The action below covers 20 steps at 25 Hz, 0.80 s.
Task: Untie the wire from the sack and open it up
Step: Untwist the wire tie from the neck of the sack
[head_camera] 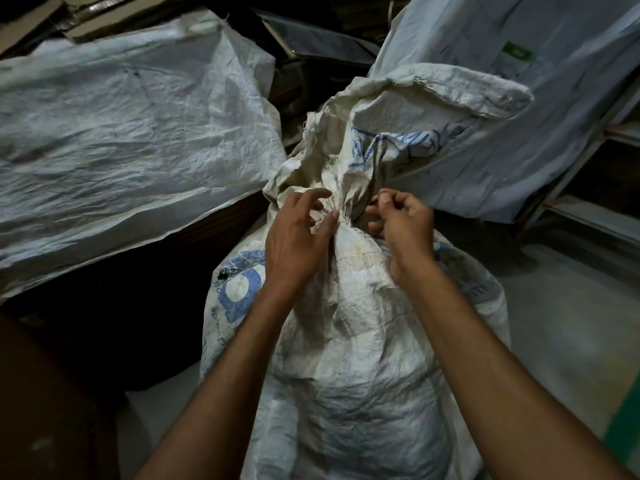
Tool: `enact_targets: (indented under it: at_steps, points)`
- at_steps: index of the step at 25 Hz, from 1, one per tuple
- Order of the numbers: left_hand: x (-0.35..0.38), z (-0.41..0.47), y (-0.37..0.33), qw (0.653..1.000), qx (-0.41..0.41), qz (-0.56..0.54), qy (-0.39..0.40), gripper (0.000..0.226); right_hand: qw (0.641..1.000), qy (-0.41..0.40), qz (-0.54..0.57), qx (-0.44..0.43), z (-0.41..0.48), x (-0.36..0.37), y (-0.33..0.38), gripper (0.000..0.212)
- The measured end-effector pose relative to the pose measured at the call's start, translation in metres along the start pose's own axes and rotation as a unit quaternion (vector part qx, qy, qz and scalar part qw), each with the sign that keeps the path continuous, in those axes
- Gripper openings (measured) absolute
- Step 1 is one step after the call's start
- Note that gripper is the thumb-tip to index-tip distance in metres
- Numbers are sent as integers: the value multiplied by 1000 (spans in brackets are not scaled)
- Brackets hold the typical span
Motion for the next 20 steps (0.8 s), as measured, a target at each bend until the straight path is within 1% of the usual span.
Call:
enact_targets:
  at_steps: [2,5,7,10,13,17,20]
  points:
    - [0,1,1,1000,-12,-9,1,27,1000,-9,19,-10,-3,-9,10,14]
    - [-4,1,-8,998,-40,-45,-3,21,997,-43,12,-58,-15,-15,30,11]
    - [-15,5,-24,994,-76,-77,-6,20,994,-76,-12,-74,-21,-24,52,10]
    - [-43,10,-49,983,-138,-116,-29,21,990,-93,-57,-93,-28,-39,96,10]
    - [-74,14,-79,970,-187,-150,-46,19,988,-71,-99,-94,-39,-43,139,11]
    - [-122,11,-132,949,-250,-186,-45,19,986,-24,-145,-81,-65,-44,197,6]
    - [-167,8,-173,939,-276,-201,-43,19,991,-10,-127,-42,-84,-53,246,8]
Point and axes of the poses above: each hand's wrist, its own z-axis towards the middle knuckle, its own x-axis out of the palm, y = z × x, the point moved 7 cm from there along z, towards the middle knuckle, and after that the axes turned 4 degrees about -z, right-handed, at the moved point
